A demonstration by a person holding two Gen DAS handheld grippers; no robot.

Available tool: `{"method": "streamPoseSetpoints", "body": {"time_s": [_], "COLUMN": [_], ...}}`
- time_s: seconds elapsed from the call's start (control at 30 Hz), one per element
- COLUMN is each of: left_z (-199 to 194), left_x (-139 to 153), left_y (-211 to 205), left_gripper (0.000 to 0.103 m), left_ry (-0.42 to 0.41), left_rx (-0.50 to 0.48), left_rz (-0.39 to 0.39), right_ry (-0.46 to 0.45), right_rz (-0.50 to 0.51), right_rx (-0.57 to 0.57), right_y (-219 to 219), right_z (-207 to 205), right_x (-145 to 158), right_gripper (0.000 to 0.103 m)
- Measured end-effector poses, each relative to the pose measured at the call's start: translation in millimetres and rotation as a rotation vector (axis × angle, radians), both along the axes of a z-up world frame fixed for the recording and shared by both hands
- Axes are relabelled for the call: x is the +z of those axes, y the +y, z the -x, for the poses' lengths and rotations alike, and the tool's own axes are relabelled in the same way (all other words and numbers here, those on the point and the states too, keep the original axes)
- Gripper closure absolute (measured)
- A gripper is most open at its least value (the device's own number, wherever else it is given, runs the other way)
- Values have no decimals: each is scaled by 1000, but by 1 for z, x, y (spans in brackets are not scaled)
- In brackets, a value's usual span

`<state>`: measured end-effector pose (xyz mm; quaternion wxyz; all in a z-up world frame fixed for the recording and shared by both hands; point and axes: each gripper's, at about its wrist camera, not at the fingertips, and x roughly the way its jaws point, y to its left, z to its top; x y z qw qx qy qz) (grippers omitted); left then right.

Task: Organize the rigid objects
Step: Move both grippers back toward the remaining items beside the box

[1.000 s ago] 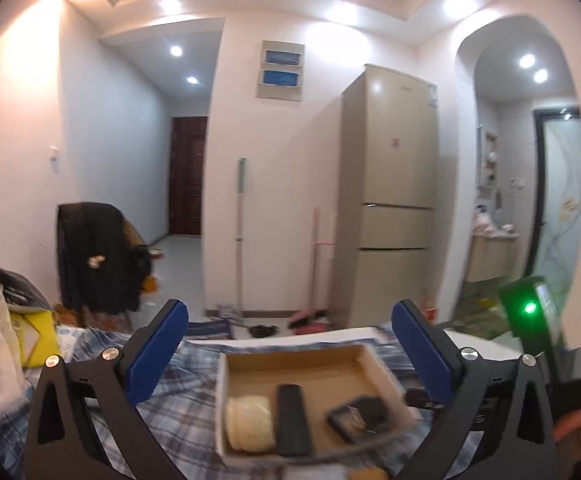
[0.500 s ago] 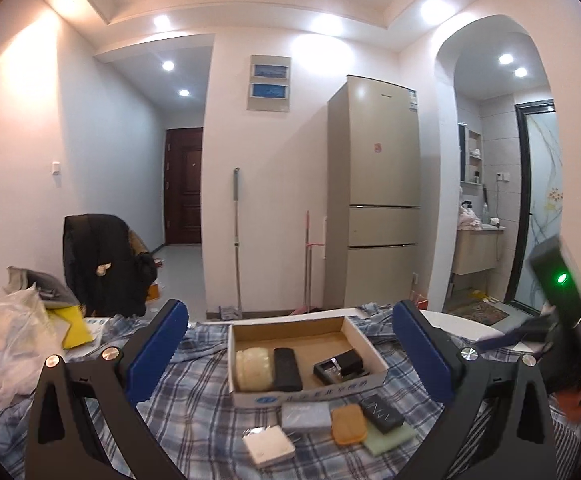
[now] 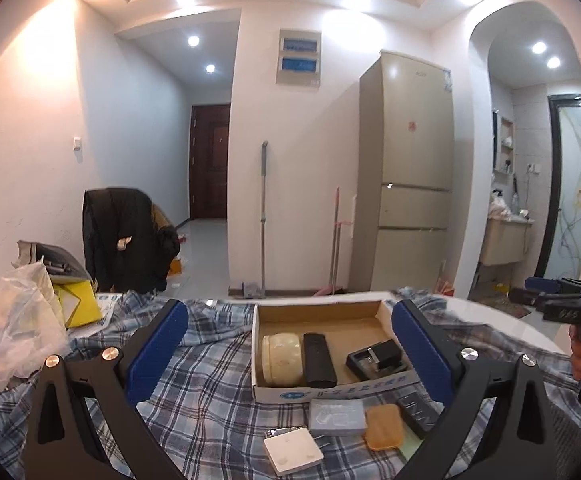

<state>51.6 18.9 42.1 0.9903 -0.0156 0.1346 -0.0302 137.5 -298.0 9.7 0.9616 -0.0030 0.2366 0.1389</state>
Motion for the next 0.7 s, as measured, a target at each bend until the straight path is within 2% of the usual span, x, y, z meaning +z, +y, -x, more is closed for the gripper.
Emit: {"method": "streamPoseSetpoints", "body": {"time_s": [0.03,0.1,0.17,0.27,0.33,0.43,0.53,0.63,0.7], "left_z": [-5,-11,-14,-13,-17,-21,-27,-34,-40], "left_x": [-2,-4,-4,-1,-1,-5,-15,-34,-47], "left_y": [-1,-1,-1,-9,-17,-21,-13,2,12], "left_gripper": [0,0,0,0,0,0,0,0,0], "left_ry": [11,15,6,-24,-8,-4,9,32,60], "left_rx": [9,12,-41,-126,-141,-133,-118,-103,-58], "left_rz": [-2,1,-9,-65,-100,-109,-60,17,67], "right_ry": [-4,-14,-3,27,71,37,30,44,57], "right_rz": [-30,-20,2,-7,6,69,80,28,-12], "right_rx": [19,19,22,47,100,175,185,164,140], "right_y": [9,32,52,75,92,108,113,110,107], "right_z": [-3,-8,-13,-19,-25,-20,-22,-28,-35], "right_x": [0,-1,-4,-10,-12,-15,-24,-38,-53], "right_gripper": [30,28,23,22,22,22,22,22,22]}}
